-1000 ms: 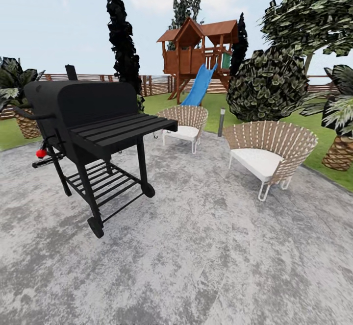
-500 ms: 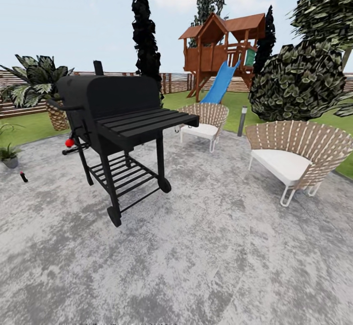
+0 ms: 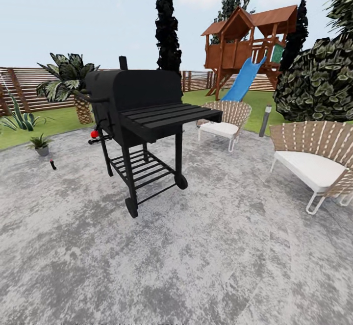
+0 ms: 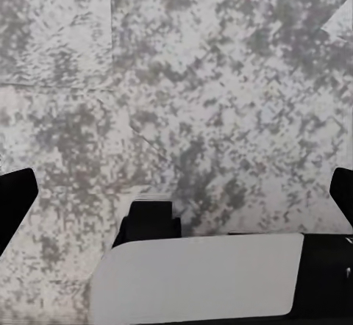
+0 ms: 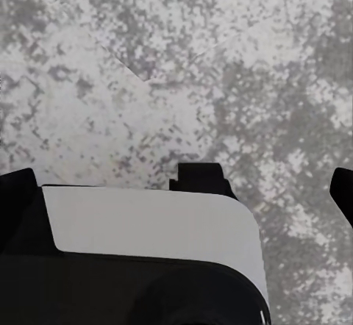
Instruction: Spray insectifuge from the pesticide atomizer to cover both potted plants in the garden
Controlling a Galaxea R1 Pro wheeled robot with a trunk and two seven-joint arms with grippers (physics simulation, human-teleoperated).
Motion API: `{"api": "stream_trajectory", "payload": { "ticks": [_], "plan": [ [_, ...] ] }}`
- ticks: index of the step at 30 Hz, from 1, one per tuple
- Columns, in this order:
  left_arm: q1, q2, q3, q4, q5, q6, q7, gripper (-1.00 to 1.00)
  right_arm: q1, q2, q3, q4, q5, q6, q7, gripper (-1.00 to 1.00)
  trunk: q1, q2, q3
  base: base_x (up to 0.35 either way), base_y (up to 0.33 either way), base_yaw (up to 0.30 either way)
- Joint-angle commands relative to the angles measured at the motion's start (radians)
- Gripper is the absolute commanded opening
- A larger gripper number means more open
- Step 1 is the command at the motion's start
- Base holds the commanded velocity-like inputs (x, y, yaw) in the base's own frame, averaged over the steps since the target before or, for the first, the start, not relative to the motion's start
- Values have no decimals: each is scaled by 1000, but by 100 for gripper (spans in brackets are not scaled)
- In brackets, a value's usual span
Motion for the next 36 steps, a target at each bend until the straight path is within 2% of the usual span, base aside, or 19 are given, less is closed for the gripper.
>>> {"api": "stream_trajectory", "payload": {
  "ticks": [1,21,29,30,36],
  "plan": [
    [-1,0,1,1,2,0,-1,100,0,0,0,0,0,-2,0,100,4,-8,-5,0,0,260],
    [0,0,1,0,1,0,-1,100,0,0,3,0,0,-2,0,100,80,-148,-84,0,0,250],
    [-1,0,2,-2,1,0,-1,100,0,-1,3,-12,-3,-1,1,100,80,-148,-92,0,0,229],
    [-1,0,2,-4,2,0,-1,100,0,-1,3,-24,-4,-1,1,100,80,-148,-93,0,0,212],
    [-43,1,2,-68,5,0,-1,100,0,-2,3,-277,-6,10,0,100,80,-148,-100,0,0,209]
  ]
}}
